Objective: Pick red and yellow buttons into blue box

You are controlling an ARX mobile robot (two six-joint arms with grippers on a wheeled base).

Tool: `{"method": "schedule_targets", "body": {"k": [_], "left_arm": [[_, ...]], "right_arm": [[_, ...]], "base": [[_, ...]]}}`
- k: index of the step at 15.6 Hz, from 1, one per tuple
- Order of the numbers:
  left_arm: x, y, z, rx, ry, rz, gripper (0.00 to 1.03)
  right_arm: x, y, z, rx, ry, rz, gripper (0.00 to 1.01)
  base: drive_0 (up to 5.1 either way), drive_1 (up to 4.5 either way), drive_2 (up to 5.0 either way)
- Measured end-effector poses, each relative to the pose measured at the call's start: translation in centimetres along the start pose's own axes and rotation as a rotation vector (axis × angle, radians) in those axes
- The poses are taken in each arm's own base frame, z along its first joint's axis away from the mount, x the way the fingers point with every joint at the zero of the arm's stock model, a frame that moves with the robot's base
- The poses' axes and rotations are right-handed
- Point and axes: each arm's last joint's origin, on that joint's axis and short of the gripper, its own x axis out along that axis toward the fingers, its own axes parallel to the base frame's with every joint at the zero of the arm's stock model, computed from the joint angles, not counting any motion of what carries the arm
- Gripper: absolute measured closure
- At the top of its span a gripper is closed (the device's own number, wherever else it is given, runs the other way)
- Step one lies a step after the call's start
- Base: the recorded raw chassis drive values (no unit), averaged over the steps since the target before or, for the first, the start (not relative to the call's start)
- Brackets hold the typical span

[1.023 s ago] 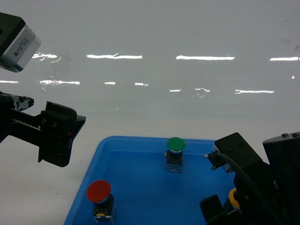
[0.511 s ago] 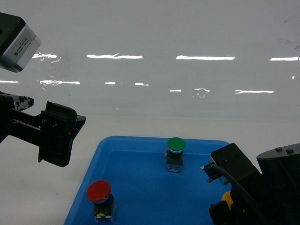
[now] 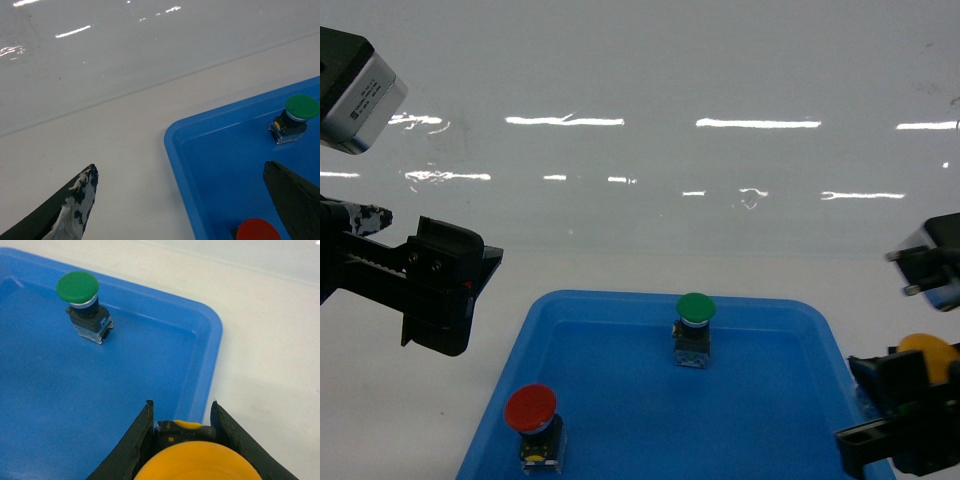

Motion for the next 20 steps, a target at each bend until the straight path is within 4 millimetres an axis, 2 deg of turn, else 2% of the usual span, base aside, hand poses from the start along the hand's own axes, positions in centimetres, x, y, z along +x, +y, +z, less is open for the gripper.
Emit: {"method": "schedule_targets", "body": {"k": [3, 5, 7, 9, 14, 17, 19, 20], "left_arm": [[0.0, 0.0, 0.0, 0.0, 0.0, 0.0, 0.05], [0.0, 0.0, 0.0, 0.0, 0.0, 0.0, 0.05], [0.0, 0.0, 0.0, 0.0, 0.0, 0.0, 0.05], [0.0, 0.0, 0.0, 0.0, 0.0, 0.0, 0.05], [0.0, 0.0, 0.0, 0.0, 0.0, 0.0, 0.05], [0.0, 0.0, 0.0, 0.0, 0.0, 0.0, 0.05], [0.0, 0.0, 0.0, 0.0, -0.001, 0.001, 0.05], [0.0, 0.0, 0.0, 0.0, 0.0, 0.001, 0.05]], "right_arm": [[-5.0, -2.1, 1.4, 0.115, -0.136, -0.07, 0.71], [-7.6, -2.7, 1.4, 0.143, -0.198, -0.122, 0.71], [-10.6, -3.1, -0.2, 0.172, -0.208, -0.163, 0.71], [-12.4, -3.1, -1.5, 0.181, -0.224, -0.191, 0.71], [-14.1, -2.2, -3.4, 0.164, -0.239, -0.202, 0.71], [-15.2, -2.5, -4.3, 0.171, -0.235, -0.216, 0.71], [-16.6, -2.3, -4.3, 0.15, -0.303, -0.19, 0.71], [-16.6, -2.4, -4.3, 0.14, -0.306, -0.195, 0.71]], "base": [[0.0, 0.0, 0.0], [0.0, 0.0, 0.0], [0.0, 0.0, 0.0], [0.0, 0.0, 0.0], [0.0, 0.0, 0.0], [0.0, 0.0, 0.0], [0.0, 0.0, 0.0], [0.0, 0.0, 0.0]]}}
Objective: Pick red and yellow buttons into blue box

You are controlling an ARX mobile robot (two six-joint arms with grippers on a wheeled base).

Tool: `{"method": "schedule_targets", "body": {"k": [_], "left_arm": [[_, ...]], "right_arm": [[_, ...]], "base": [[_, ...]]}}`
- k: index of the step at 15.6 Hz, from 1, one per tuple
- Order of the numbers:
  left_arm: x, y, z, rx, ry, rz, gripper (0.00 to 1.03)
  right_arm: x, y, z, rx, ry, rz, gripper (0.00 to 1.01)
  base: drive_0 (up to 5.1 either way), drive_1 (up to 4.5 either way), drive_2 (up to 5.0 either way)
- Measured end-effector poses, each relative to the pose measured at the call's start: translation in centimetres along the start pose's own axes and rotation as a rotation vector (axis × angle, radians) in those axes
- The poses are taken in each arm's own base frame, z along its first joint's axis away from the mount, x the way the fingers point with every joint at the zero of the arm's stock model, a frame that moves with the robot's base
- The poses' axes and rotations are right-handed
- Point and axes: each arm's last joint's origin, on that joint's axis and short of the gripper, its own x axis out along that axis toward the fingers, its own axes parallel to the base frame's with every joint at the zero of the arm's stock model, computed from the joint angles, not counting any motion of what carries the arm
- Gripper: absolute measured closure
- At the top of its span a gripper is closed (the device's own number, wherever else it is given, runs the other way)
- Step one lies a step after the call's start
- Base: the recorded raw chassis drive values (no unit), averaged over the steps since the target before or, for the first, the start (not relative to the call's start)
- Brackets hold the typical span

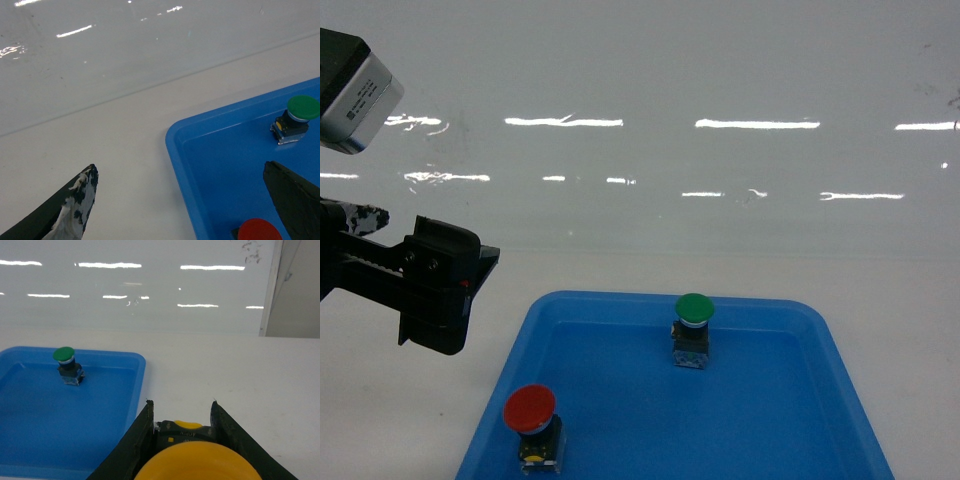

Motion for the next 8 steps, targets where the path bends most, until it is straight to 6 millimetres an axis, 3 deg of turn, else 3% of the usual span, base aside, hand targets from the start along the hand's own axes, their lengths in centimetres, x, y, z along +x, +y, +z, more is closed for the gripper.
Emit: {"method": "schedule_targets", "body": {"k": [4, 8], "left_arm": [[0.0, -0.5, 0.1, 0.008, 0.0, -0.01, 0.05], [1.4, -2.8, 0.7, 0.051, 0.052, -0.073, 0.05]], "right_arm": [[0.0, -0.3, 0.0, -0.01, 0.008, -0.041, 0.71], [0.0, -0.3, 0.0, -0.01, 0.009, -0.041, 0.71]], "base": [[0.0, 0.0, 0.0], [0.0, 0.0, 0.0]]}}
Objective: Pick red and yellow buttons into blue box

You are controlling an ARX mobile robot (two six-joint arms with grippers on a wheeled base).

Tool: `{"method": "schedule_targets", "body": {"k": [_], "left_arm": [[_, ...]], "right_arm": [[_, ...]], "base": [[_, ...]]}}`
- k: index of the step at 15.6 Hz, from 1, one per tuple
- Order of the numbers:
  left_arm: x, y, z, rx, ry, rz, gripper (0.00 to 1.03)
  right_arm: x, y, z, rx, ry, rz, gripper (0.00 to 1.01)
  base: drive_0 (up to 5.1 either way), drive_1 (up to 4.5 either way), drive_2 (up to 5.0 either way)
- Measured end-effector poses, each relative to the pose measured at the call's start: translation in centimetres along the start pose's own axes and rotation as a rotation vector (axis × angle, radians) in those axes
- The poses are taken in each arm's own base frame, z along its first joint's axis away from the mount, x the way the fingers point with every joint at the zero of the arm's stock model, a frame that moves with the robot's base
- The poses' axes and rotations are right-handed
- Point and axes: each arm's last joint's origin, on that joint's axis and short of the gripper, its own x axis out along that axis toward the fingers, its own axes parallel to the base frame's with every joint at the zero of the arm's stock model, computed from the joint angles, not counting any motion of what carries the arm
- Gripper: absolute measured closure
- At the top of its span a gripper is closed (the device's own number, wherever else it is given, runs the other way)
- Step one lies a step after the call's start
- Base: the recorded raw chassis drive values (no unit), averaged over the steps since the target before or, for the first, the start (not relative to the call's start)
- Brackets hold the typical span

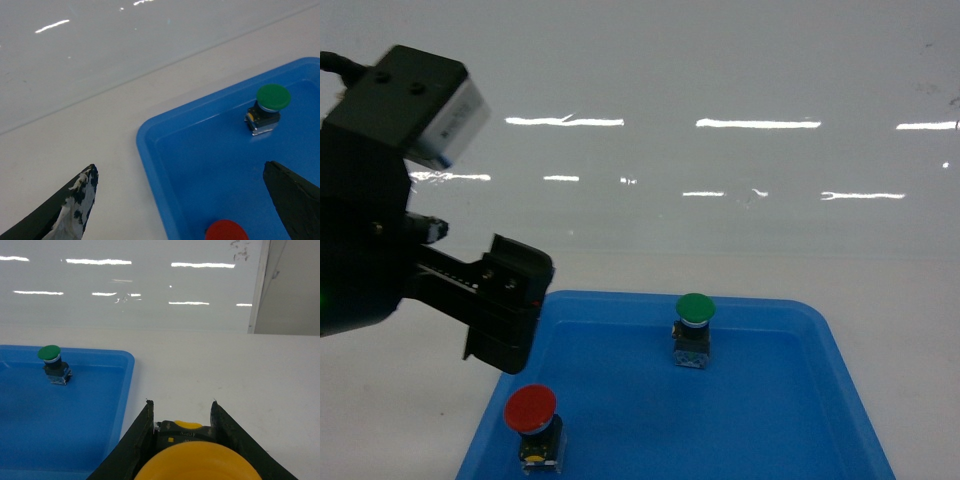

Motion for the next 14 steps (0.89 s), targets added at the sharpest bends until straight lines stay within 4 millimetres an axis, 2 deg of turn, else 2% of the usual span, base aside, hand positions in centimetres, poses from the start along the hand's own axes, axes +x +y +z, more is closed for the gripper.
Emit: {"method": "schedule_targets", "body": {"k": [3, 5, 8, 9, 10, 14], "left_arm": [[2.4, -1.8, 0.6, 0.054, 0.067, -0.042, 0.05], [4.8, -2.9, 0.2, 0.099, 0.129, -0.005, 0.05], [7.5, -3.3, -0.3, 0.129, 0.197, 0.09, 0.05], [8.1, -3.2, -1.1, 0.127, 0.231, 0.123, 0.05], [8.2, -3.2, -2.1, 0.105, 0.291, 0.13, 0.05], [7.5, -3.3, -3.7, -0.023, 0.367, 0.161, 0.05]], "right_arm": [[0.0, 0.0, 0.0, 0.0, 0.0, 0.0, 0.71], [0.0, 0.0, 0.0, 0.0, 0.0, 0.0, 0.71], [0.0, 0.0, 0.0, 0.0, 0.0, 0.0, 0.71], [0.0, 0.0, 0.0, 0.0, 0.0, 0.0, 0.71], [0.0, 0.0, 0.0, 0.0, 0.0, 0.0, 0.71], [0.0, 0.0, 0.0, 0.0, 0.0, 0.0, 0.71]], "base": [[0.0, 0.0, 0.0], [0.0, 0.0, 0.0], [0.0, 0.0, 0.0], [0.0, 0.0, 0.0], [0.0, 0.0, 0.0], [0.0, 0.0, 0.0]]}}
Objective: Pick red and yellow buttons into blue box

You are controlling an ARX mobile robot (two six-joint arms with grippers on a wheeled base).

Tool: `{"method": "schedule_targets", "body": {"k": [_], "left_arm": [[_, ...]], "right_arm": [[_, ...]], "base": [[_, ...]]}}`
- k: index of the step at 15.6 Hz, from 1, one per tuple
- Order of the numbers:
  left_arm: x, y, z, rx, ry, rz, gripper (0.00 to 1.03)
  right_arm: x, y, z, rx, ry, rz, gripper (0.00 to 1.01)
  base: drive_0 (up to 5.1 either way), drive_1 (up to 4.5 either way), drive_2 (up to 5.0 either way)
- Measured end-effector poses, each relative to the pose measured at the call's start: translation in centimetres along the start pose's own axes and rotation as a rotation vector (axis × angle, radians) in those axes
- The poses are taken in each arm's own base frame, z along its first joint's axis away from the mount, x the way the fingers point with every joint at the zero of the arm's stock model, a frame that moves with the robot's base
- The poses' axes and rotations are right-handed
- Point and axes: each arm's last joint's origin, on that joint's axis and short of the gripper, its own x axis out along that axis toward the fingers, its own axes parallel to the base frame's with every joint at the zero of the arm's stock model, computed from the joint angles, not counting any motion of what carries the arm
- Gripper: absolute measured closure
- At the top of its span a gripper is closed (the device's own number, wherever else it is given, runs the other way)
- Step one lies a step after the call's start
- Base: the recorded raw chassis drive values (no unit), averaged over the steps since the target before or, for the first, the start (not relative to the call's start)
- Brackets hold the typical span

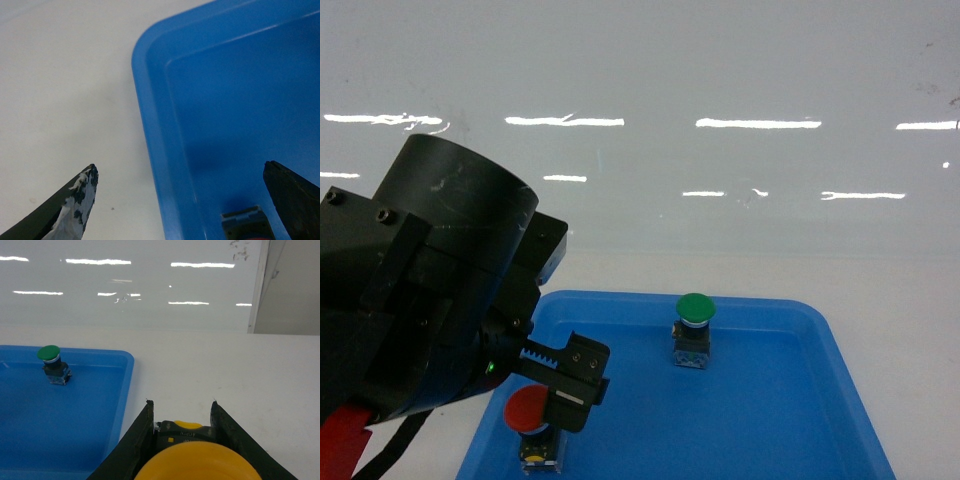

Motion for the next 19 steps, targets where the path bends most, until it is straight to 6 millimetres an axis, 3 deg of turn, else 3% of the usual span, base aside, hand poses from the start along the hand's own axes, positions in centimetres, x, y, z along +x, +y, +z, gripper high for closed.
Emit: {"method": "schedule_targets", "body": {"k": [6, 14, 19], "left_arm": [[-0.9, -0.7, -1.7, -0.195, 0.14, -0.132, 0.05], [0.4, -1.3, -2.5, -0.212, 0.122, -0.166, 0.05], [1.1, -1.5, -3.3, -0.212, 0.128, -0.162, 0.47]], "right_arm": [[0.0, 0.0, 0.0, 0.0, 0.0, 0.0, 0.71], [0.0, 0.0, 0.0, 0.0, 0.0, 0.0, 0.71], [0.0, 0.0, 0.0, -0.002, 0.0, 0.0, 0.71]], "base": [[0.0, 0.0, 0.0], [0.0, 0.0, 0.0], [0.0, 0.0, 0.0]]}}
